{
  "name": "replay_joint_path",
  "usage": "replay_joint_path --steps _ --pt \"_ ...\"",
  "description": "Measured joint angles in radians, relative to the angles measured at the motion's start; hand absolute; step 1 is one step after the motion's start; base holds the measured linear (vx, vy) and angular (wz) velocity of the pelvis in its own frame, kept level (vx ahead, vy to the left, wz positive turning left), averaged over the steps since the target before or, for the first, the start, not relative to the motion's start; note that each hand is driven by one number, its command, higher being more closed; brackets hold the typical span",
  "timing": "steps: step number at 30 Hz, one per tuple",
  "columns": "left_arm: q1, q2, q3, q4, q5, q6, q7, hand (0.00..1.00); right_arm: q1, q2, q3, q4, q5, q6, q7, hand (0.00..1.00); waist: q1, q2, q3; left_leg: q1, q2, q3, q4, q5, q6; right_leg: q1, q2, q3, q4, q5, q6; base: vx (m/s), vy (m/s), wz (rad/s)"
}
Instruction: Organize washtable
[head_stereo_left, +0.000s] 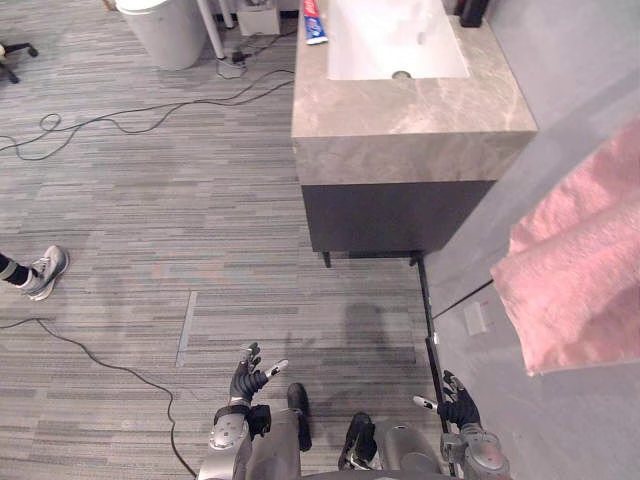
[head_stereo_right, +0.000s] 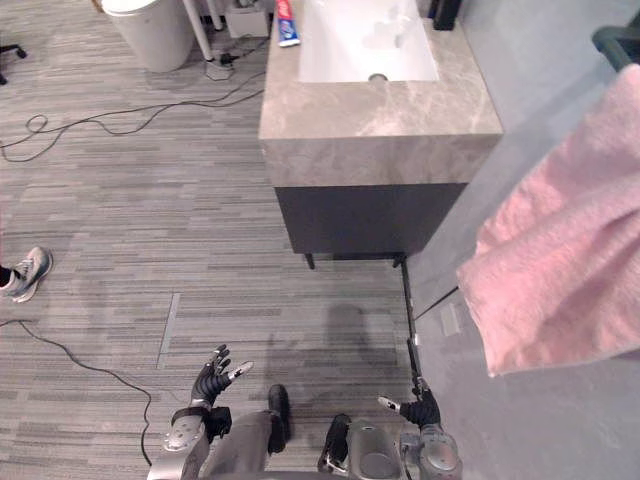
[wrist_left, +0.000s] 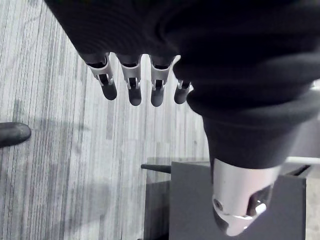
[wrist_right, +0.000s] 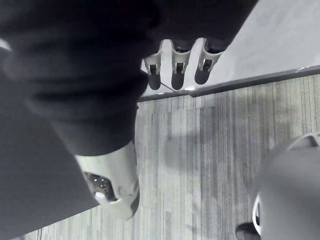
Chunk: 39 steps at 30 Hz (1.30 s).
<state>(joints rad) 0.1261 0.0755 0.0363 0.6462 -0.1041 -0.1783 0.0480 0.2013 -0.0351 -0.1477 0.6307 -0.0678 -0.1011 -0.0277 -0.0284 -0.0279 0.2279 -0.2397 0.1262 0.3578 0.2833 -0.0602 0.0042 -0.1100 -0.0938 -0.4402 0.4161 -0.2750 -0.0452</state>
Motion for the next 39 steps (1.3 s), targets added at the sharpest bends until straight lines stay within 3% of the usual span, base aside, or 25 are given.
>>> replay_joint_path --steps 3,5,8,9,10,11,13,14,15,17,18,19,20,24,26,28,30,31,32,33,34,35,36,37,39 --pt "-0.002 0.022 0.016 0.036 -0.001 0.0 -0.002 0.0 -0.022 -0.006 -0.023 0.034 0.009 0.0 -0.015 0.0 -0.016 -0.001 0.003 -0.049 0.023 0.018 0.103 -0.065 -0.02 0.004 -0.041 0.001 -0.013 -0.009 0.02 0.03 0.167 0.05" --pt "0.004 0.034 0.019 0.054 -0.002 0.0 -0.002 0.0 -0.024 -0.016 -0.036 0.092 0.019 0.001 -0.018 0.0 -0.014 0.0 0.004 -0.079 0.113 -0.015 0.091 -0.062 -0.034 0.028 -0.079 -0.002 -0.02 -0.005 0.058 0.03 0.28 0.23" --pt "0.013 0.036 0.017 0.057 -0.004 0.0 0.001 0.0 -0.013 -0.036 -0.038 0.103 0.019 0.003 -0.022 0.0 -0.014 0.013 -0.001 -0.071 0.17 -0.043 0.006 -0.006 -0.115 0.058 -0.123 -0.002 -0.013 -0.023 0.126 0.08 0.415 0.21" --pt "0.013 0.041 0.016 0.062 -0.009 0.0 0.001 0.0 -0.015 -0.042 -0.037 0.114 0.019 0.002 -0.025 0.0 -0.012 0.007 -0.003 -0.061 0.145 -0.007 0.028 0.054 -0.094 0.08 -0.167 0.01 -0.025 -0.021 0.171 0.16 0.497 0.17" --pt "0.015 0.051 0.016 0.062 -0.012 0.001 0.001 0.0 -0.017 -0.035 -0.03 0.129 0.019 0.002 -0.025 0.0 -0.01 -0.009 -0.01 -0.068 0.12 0.005 0.058 0.033 -0.075 0.094 -0.189 0.029 -0.053 -0.013 0.186 0.18 0.48 0.16" --pt "0.016 0.056 0.016 0.062 -0.012 0.0 0.001 0.0 -0.019 -0.031 -0.023 0.131 0.019 0.002 -0.021 0.0 -0.009 -0.012 -0.02 -0.09 0.109 0.001 0.101 -0.004 -0.061 0.099 -0.195 0.04 -0.076 -0.007 0.193 0.23 0.461 0.15" --pt "0.014 0.06 0.015 0.061 -0.012 0.0 0.0 0.0 -0.033 -0.018 -0.018 0.139 0.019 0.002 -0.013 0.0 -0.006 -0.014 -0.025 -0.139 0.087 0.002 0.266 -0.136 -0.03 0.144 -0.237 0.044 -0.11 0.027 0.233 0.27 0.478 0.15" --pt "0.016 0.064 0.012 0.062 -0.012 0.003 -0.001 0.0 -0.037 -0.009 -0.018 0.141 0.019 0.002 -0.011 0.0 -0.008 -0.025 -0.034 -0.133 0.047 0.013 0.295 -0.184 -0.005 0.137 -0.28 0.066 -0.067 0.051 0.217 0.38 0.579 0.11" --pt "0.013 0.064 0.011 0.059 -0.012 0.005 -0.002 0.0 -0.042 -0.01 -0.016 0.142 0.018 0.007 -0.006 0.0 -0.007 -0.021 -0.034 -0.104 0.014 0.032 0.289 -0.214 0.023 0.081 -0.332 0.088 0.057 0.107 0.111 0.34 0.468 0.08" --pt "0.018 0.068 0.01 0.056 -0.012 0.007 -0.002 0.0 -0.053 -0.009 -0.001 0.142 0.018 0.017 0.007 0.0 -0.008 -0.015 -0.034 -0.061 -0.011 0.045 0.263 -0.225 0.056 0.007 -0.363 0.107 0.225 0.133 -0.01 0.31 0.396 0.0" --pt "0.02 0.072 0.008 0.052 -0.012 0.007 -0.002 0.0 -0.056 -0.009 0.009 0.142 0.018 0.019 0.01 0.0 -0.011 -0.015 -0.034 -0.038 -0.026 0.043 0.242 -0.228 0.062 -0.023 -0.35 0.14 0.288 0.118 -0.005 0.36 0.355 0.09" --pt "0.023 0.086 0.002 0.048 -0.012 0.008 -0.002 0.0 -0.056 -0.008 0.018 0.143 0.018 0.02 0.011 0.0 -0.012 -0.009 -0.03 0.017 -0.053 0.036 0.19 -0.231 0.074 -0.061 -0.288 0.208 0.367 0.069 0.056 0.44 0.35 0.21" --pt "0.032 0.091 -0.001 0.041 -0.012 0.008 -0.002 0.0 -0.058 -0.009 0.02 0.141 0.019 0.019 0.011 0.0 -0.015 -0.009 -0.029 0.079 -0.078 0.03 0.134 -0.226 0.083 -0.089 -0.228 0.232 0.408 0.014 0.082 0.37 0.228 0.28" --pt "0.029 0.094 -0.003 0.037 -0.013 0.007 -0.002 0.0 -0.078 -0.019 0.041 0.139 0.02 0.011 0.011 0.0 -0.016 -0.004 0.0 0.233 -0.119 0.017 0.009 -0.227 0.086 -0.176 -0.098 0.086 0.311 -0.039 0.073 0.34 0.123 0.24" --pt "0.018 0.091 -0.004 0.055 -0.015 0.008 -0.003 0.0 -0.102 -0.025 0.047 0.136 0.02 -0.003 0.011 0.0 -0.034 0.005 0.024 0.3 -0.126 -0.017 -0.073 -0.222 0.074 -0.248 -0.029 0.002 0.078 0.015 0.069 0.32 0.072 0.42" --pt "0.011 0.088 -0.015 0.07 -0.014 0.013 -0.004 0.0 -0.103 -0.028 0.044 0.136 0.021 -0.004 0.009 0.0 -0.045 -0.01 0.03 0.359 -0.145 -0.048 -0.119 -0.229 0.053 -0.273 -0.015 -0.011 -0.11 0.118 0.063 0.47 0.0 0.52" --pt "0.011 0.088 -0.029 0.095 -0.012 0.018 -0.005 0.0 -0.092 -0.033 0.041 0.132 0.021 -0.003 0.009 0.0 -0.053 -0.018 0.029 0.406 -0.15 -0.079 -0.133 -0.257 0.004 -0.286 -0.01 0.02 -0.142 0.192 0.025 0.56 -0.079 0.6" --pt "0.018 0.087 -0.029 0.105 -0.012 0.019 -0.008 0.0 -0.085 -0.036 0.039 0.126 0.02 -0.001 0.009 0.0 -0.068 -0.017 0.025 0.427 -0.136 -0.101 -0.095 -0.281 -0.039 -0.293 -0.009 0.035 -0.073 0.219 -0.025 0.55 -0.164 0.69" --pt "0.015 0.086 -0.028 0.111 -0.012 0.02 -0.01 0.0 -0.077 -0.038 0.034 0.124 0.02 0.003 0.01 0.0 -0.07 -0.02 0.023 0.404 -0.1 -0.1 0.052 -0.308 -0.088 -0.275 -0.011 0.034 -0.014 0.252 -0.078 0.58 -0.169 0.55" --pt "0.013 0.081 -0.027 0.113 -0.012 0.022 -0.01 0.0 -0.078 -0.042 0.031 0.12 0.02 0.003 0.011 0.0 -0.07 -0.015 0.024 0.396 -0.087 -0.096 0.089 -0.313 -0.099 -0.267 -0.006 0.033 -0.007 0.241 -0.079 0.74 -0.168 0.1" --pt "0.018 0.069 -0.021 0.114 -0.013 0.029 -0.013 0.0 -0.077 -0.05 0.029 0.097 0.019 0.007 0.007 0.0 -0.067 0.018 0.028 0.351 -0.025 -0.068 0.276 -0.285 -0.156 -0.229 0.028 0.037 -0.001 0.204 -0.092 0.52 -0.074 -0.28" --pt "0.022 0.063 -0.017 0.113 -0.013 0.03 -0.014 0.0 -0.078 -0.053 0.032 0.083 0.019 0.009 0.008 0.0 -0.068 0.029 0.03 0.321 0.006 -0.054 0.385 -0.234 -0.177 -0.202 0.047 0.05 -0.012 0.191 -0.091 0.64 -0.068 -0.76" --pt "0.03 0.045 0.002 0.109 -0.013 0.032 -0.018 0.0 -0.078 -0.052 0.047 0.054 0.021 0.011 0.007 0.0 -0.064 0.047 0.035 0.258 0.069 -0.041 0.576 -0.12 -0.181 -0.132 0.086 0.093 -0.057 0.184 -0.096 0.59 -0.043 -1.13" --pt "0.034 0.042 0.011 0.108 -0.013 0.034 -0.02 0.0 -0.078 -0.036 0.047 0.047 0.025 0.011 0.006 0.0 -0.064 0.048 0.034 0.229 0.113 -0.007 0.686 -0.144 -0.161 -0.058 0.113 0.139 -0.105 0.184 -0.096 0.57 -0.024 -1.18" --pt "0.025 0.042 0.016 0.062 -0.013 0.031 -0.022 0.0 -0.068 -0.013 0.041 0.039 0.029 0.011 0.005 0.0 -0.066 0.032 0.034 0.176 0.14 0.028 0.694 -0.169 -0.124 0.058 0.113 0.201 -0.188 0.184 -0.096 0.56 0.004 -0.92"
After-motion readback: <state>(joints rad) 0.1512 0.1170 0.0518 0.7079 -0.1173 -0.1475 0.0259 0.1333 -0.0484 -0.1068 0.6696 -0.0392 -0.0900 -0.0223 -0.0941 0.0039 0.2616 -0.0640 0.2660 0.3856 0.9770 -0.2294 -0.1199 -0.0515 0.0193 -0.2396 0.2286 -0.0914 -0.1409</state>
